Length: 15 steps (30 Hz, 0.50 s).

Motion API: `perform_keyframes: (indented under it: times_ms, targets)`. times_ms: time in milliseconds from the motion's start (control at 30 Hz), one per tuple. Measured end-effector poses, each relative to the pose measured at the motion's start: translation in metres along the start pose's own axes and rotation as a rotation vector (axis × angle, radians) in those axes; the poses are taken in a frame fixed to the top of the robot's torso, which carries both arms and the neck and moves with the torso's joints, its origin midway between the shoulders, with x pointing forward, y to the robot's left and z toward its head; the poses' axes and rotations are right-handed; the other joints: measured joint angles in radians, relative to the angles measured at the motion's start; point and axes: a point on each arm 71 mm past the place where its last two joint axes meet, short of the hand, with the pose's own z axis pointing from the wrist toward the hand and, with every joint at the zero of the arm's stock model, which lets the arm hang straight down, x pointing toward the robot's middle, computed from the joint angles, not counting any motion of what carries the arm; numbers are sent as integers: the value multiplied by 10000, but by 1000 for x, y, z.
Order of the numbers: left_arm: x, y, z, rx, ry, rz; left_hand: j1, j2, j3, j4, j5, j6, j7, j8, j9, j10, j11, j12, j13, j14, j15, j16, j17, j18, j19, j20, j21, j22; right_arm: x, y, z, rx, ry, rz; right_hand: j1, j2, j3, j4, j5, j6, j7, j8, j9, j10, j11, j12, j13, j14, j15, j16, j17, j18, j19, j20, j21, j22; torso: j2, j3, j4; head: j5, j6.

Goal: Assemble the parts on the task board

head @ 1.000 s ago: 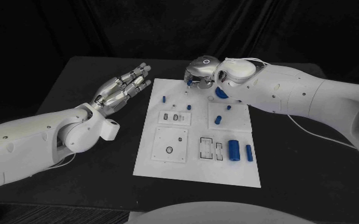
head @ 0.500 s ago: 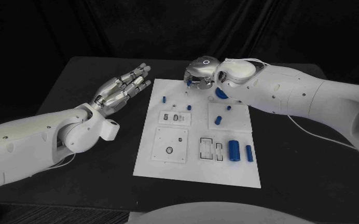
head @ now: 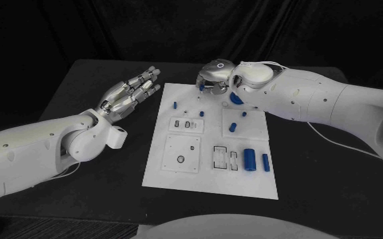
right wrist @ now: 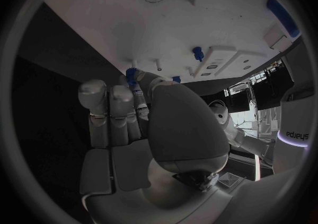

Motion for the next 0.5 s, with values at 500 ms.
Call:
perform_keyframes:
  times_ms: [500]
  targets:
    - [0,0,0,-2,3,3,0,0,0,0,0,0,0,0,-1,0,0,0,0,0,1,0,2,0,0,0,0,8,5,1,-2,-17,177,59,-95,-94,-2,55,-1,-74,-2,0,-18,-73,-1,2,30,-71,2,-74,-58,-1,-32,-3,-47,-30,-5,1,-2,47,-56]
